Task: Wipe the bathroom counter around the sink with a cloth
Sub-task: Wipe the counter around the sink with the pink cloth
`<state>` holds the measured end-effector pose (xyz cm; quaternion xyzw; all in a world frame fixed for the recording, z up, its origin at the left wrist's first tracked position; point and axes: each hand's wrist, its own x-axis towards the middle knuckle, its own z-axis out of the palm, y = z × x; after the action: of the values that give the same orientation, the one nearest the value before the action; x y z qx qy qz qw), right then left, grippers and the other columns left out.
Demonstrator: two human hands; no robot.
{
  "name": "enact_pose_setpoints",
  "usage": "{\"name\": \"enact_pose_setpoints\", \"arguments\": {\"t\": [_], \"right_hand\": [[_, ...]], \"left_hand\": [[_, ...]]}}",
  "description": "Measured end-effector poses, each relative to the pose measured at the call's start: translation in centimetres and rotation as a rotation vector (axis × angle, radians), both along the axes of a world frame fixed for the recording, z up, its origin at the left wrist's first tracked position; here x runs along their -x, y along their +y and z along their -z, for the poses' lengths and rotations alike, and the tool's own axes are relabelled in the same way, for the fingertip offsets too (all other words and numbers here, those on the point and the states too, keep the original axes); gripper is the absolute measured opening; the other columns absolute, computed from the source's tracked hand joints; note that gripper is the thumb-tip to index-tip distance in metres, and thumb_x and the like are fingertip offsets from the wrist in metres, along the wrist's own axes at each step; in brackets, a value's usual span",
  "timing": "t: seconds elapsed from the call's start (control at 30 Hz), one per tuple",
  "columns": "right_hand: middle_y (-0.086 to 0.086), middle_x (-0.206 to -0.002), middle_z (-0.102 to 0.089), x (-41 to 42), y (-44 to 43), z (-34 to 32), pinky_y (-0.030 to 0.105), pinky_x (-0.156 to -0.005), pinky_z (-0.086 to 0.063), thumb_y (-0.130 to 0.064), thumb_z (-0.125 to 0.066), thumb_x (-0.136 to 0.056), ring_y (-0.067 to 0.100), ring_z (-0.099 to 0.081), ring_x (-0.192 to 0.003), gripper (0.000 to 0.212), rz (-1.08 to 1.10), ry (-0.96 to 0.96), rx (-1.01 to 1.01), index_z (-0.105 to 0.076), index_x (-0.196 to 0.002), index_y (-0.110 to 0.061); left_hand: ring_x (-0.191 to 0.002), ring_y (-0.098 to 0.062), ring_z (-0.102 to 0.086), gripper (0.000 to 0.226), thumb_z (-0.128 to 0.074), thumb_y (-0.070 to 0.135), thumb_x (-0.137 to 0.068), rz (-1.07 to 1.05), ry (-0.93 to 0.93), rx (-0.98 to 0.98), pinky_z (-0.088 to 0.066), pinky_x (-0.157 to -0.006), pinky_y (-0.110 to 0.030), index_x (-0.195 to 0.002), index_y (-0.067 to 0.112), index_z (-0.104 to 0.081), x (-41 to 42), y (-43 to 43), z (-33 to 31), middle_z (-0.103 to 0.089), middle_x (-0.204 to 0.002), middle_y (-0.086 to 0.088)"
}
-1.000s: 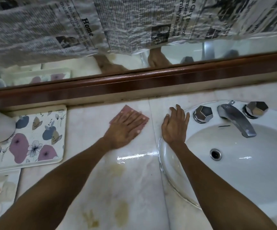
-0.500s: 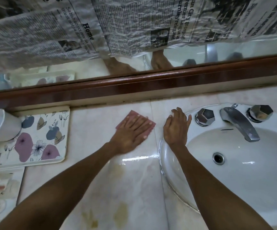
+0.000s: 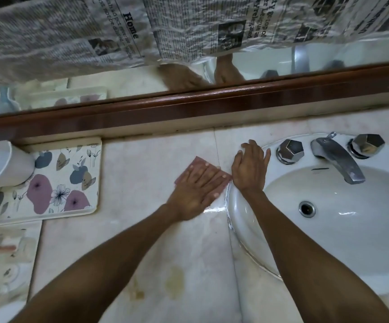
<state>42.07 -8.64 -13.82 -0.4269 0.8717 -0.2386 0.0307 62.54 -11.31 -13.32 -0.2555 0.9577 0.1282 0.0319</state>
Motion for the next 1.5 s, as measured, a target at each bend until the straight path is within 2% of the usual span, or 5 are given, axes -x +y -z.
{"name": "enact_pose_setpoints", "arguments": {"t": [0.33,0.6,1.03,1.2,1.5], "right_hand": [[0.02,-0.161,-0.026,-3.3,-0.8,-0.7,0.056,-0.122,-0.003,-0.028,-0.03,-0.103,0.039,-0.021,-0.149,0.052,-0.189,0.153,-0.384,-0.035,-0.15,-0.005],[0.017,-0.165,-0.012,-10.2,-4.0,-0.5,0.05,-0.124,-0.004,-0.034,-0.028,-0.105,0.033,-0.008,-0.153,0.055,-0.483,0.005,-0.293,-0.028,-0.154,-0.01],[0.018,-0.165,-0.01,-14.4,-4.1,0.9,0.05,-0.124,-0.006,-0.047,-0.027,-0.103,0.031,-0.007,-0.154,0.067,-0.355,-0.008,-0.247,-0.023,-0.155,-0.006],[0.017,-0.166,-0.011,-13.9,-3.9,1.2,0.048,-0.124,-0.005,-0.046,-0.03,-0.103,0.03,-0.007,-0.154,0.065,-0.379,-0.029,-0.205,-0.024,-0.155,-0.007],[0.009,-0.167,-0.013,-11.7,-1.0,1.3,0.043,-0.125,-0.007,-0.04,-0.029,-0.106,0.025,-0.009,-0.154,0.057,-0.514,-0.049,-0.172,-0.026,-0.156,-0.014]], "left_hand": [[-0.158,-0.019,0.012,0.058,-0.009,0.048,-0.107,-0.41,-0.061,-0.056,0.006,-0.125,-0.052,-0.163,0.034,0.0,-2.1,-5.8,-0.2,0.007,-0.172,0.008],[-0.157,-0.017,0.016,0.059,-0.011,0.05,-0.106,-0.568,-0.07,-0.064,0.006,-0.126,-0.052,-0.162,0.038,0.006,-15.0,-7.4,0.4,0.012,-0.171,0.009],[-0.158,-0.022,-0.011,0.059,-0.02,0.051,-0.106,-0.614,-0.077,0.013,-0.011,-0.125,-0.053,-0.162,0.034,-0.02,-18.9,2.4,0.2,-0.015,-0.171,0.007],[-0.158,-0.022,0.003,0.06,-0.022,0.05,-0.107,-0.874,-0.019,-0.028,0.015,-0.121,-0.041,-0.163,0.033,-0.008,-16.6,-1.6,0.4,-0.003,-0.172,0.007],[-0.158,-0.016,0.003,0.054,-0.022,0.037,-0.109,-0.707,0.076,-0.087,0.009,-0.126,-0.041,-0.163,0.031,-0.016,-19.2,5.3,0.5,-0.007,-0.171,0.01]]}}
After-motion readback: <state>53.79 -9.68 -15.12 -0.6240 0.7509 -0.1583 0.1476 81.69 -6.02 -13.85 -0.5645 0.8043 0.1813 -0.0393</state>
